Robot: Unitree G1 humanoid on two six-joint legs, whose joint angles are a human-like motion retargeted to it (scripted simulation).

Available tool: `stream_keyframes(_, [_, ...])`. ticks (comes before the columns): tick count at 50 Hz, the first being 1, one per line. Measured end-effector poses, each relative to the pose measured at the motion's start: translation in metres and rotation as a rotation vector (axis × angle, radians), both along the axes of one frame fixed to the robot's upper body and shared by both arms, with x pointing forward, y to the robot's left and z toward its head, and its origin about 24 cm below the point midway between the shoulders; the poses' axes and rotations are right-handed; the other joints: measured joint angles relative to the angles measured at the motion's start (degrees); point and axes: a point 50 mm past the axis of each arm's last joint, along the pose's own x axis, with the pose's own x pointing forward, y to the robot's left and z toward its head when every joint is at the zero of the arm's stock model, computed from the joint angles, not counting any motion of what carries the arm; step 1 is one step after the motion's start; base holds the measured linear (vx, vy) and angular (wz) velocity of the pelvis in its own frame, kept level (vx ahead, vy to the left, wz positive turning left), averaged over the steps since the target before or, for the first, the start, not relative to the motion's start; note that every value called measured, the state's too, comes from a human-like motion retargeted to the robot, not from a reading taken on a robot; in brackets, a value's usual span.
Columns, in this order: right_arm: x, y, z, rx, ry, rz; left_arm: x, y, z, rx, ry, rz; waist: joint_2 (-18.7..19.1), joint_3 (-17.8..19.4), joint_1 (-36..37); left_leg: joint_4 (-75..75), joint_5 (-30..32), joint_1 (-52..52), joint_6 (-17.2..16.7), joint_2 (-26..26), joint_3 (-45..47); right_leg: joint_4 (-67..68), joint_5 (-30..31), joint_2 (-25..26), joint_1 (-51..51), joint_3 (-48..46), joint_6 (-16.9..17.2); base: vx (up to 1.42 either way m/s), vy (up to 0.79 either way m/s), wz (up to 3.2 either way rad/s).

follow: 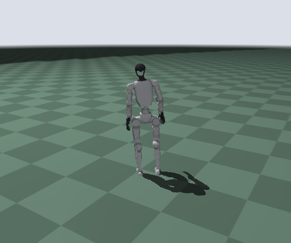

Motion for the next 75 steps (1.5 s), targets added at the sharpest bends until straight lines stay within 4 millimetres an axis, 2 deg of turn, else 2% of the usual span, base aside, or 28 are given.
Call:
stream_keyframes(3, [0.002,-0.004,0.001,-0.006,0.001,-0.007,0.03,-0.007,0.009,0.052,-0.05,-0.176,0.4,-0.1,-1.1,0.1,-0.4,-0.2,-0.7,0.4,2.2,-1.2,-0.1,-0.8,0.6,-3.2,0.6,-0.02,-0.01,-0.67])
stream_keyframes(6, [0.009,-0.005,0.003,-0.006,-0.012,-0.01,0.058,-0.006,0.02,0.099,-0.1,-0.289,1.0,0.3,-1.7,0.4,-1.1,0.3,-0.4,1.3,5.4,-1.0,-1.1,-1.2,0.6,-4.5,0.8,-0.01,-0.05,-0.99])
stream_keyframes(10, [0.022,-0.007,0.008,-0.009,-0.049,-0.017,0.084,0.006,0.035,0.15,-0.156,-0.331,1.7,0.2,-3.3,1.7,-2.3,0.4,-0.4,2.6,10.4,0.8,-2.5,-3.0,0.2,-9.4,0.5,0.0,-0.06,-1.14])
stream_keyframes(13, [0.029,-0.007,0.011,-0.01,-0.068,-0.018,0.092,0.022,0.043,0.18,-0.175,-0.309,2.1,-0.4,-4.6,2.4,-2.9,1.0,-0.6,3.5,14.8,1.3,-1.5,-4.4,0.4,-13.3,0.3,0.04,-0.09,-1.34])
stream_keyframes(18, [0.031,-0.007,0.011,-0.015,-0.066,-0.017,0.086,0.048,0.046,0.218,-0.159,-0.253,2.4,-1.5,-6.7,4.4,-4.3,2.8,-0.2,4.5,22.2,-0.9,1.8,-3.8,0.9,-10.2,1.9,0.09,-0.13,-1.35])
stream_keyframes(23, [0.029,-0.015,0.01,-0.029,-0.043,-0.043,0.071,0.059,0.043,0.2,-0.142,-0.18,2.9,-1.2,-7.8,13.9,-6.9,3.0,3.2,7.0,28.9,-3.3,2.5,-2.3,2.3,-2.1,2.9,0.12,-0.13,-1.39])
stream_keyframes(25, [0.027,-0.019,0.009,-0.031,-0.029,-0.068,0.066,0.057,0.04,0.174,-0.15,-0.145,3.1,-0.6,-7.6,19.6,-7.6,1.8,4.4,7.8,27.9,-4.0,2.7,-1.8,3.3,0.9,3.0,0.12,-0.1,-1.46])
stream_keyframes(28, [0.021,-0.024,0.007,-0.028,-0.003,-0.105,0.058,0.048,0.035,0.119,-0.176,-0.086,3.7,0.3,-6.3,25.1,-8.2,-1.0,3.9,6.6,19.3,-4.5,3.1,-0.6,4.5,5.8,3.0,0.12,-0.06,-1.59])
stream_keyframes(32, [0.01,-0.027,0.003,-0.021,0.024,-0.125,0.047,0.031,0.029,0.04,-0.212,-0.009,4.1,0.9,-4.1,22.2,-8.3,-2.2,2.4,2.2,6.4,-4.6,3.6,0.7,5.6,12.1,3.0,0.11,0.0,-1.5])
stream_keyframes(35, [0.008,-0.028,0.003,-0.022,0.03,-0.118,0.042,0.02,0.026,-0.006,-0.226,0.043,4.6,1.5,-2.9,17.1,-7.0,-1.8,2.9,1.1,1.2,-5.2,3.9,1.6,6.4,15.8,2.8,0.11,0.05,-1.18])
stream_keyframes(40, [0.007,-0.029,0.003,-0.036,0.026,-0.1,0.035,0.007,0.019,-0.028,-0.197,0.064,5.0,1.3,-2.5,13.4,-3.7,-0.9,3.1,1.3,0.2,-5.7,4.1,2.5,6.8,19.0,2.3,0.09,0.09,-0.67])
stream_keyframes(44, [0.005,-0.028,0.003,-0.038,0.02,-0.1,0.032,0.003,0.016,-0.012,-0.159,-0.007,4.9,0.6,-3.7,11.0,-3.8,0.3,2.4,1.3,0.6,-4.7,3.7,2.6,6.0,19.0,1.8,0.06,0.11,0.0])
stream_keyframes(48, [0.0,-0.025,0.002,-0.023,0.024,-0.094,0.041,0.002,0.021,0.022,-0.176,-0.119,4.7,-0.1,-4.5,8.1,-3.2,1.0,1.7,1.2,-0.4,-2.4,3.5,2.8,4.4,17.4,1.5,0.03,0.11,0.22])
stream_keyframes(50, [-0.004,-0.022,0.001,-0.009,0.034,-0.081,0.051,0.004,0.028,0.055,-0.219,-0.169,4.2,-0.8,-4.0,7.3,-3.4,0.9,1.7,1.2,-0.2,0.6,3.6,1.0,2.4,11.9,1.2,0.03,0.08,0.06])
stream_keyframes(54, [-0.008,-0.019,-0.001,-0.005,0.055,-0.051,0.083,0.006,0.056,0.111,-0.394,-0.183,4.1,-1.4,-3.5,5.9,-3.1,1.0,1.1,1.2,-0.6,-0.5,2.5,1.9,2.5,11.7,1.7,0.02,0.05,0.08])
stream_keyframes(58, [-0.009,-0.016,-0.002,-0.004,0.077,-0.031,0.116,0.01,0.1,0.187,-0.634,-0.129,3.4,-2.2,-2.7,4.7,-3.3,1.4,1.0,0.9,0.4,-3.0,2.0,1.3,3.3,10.9,1.7,0.04,0.02,-0.22])
stream_keyframes(66, [-0.003,-0.022,0.001,-0.015,0.065,-0.03,0.167,0.007,0.22,0.375,-1.167,-0.088,3.9,-3.4,-3.4,4.0,-3.8,2.8,0.8,1.0,2.5,-5.3,2.7,1.5,4.6,13.0,1.6,0.05,0.01,-0.24])
stream_keyframes(75, [-0.004,-0.034,0.004,-0.014,0.06,-0.041,0.193,-0.013,0.352,0.668,-1.648,-0.229,5.6,-4.8,-6.3,4.5,-4.8,4.5,0.7,1.1,2.9,-5.3,2.6,1.6,6.4,13.2,1.4,0.07,0.01,-0.04])
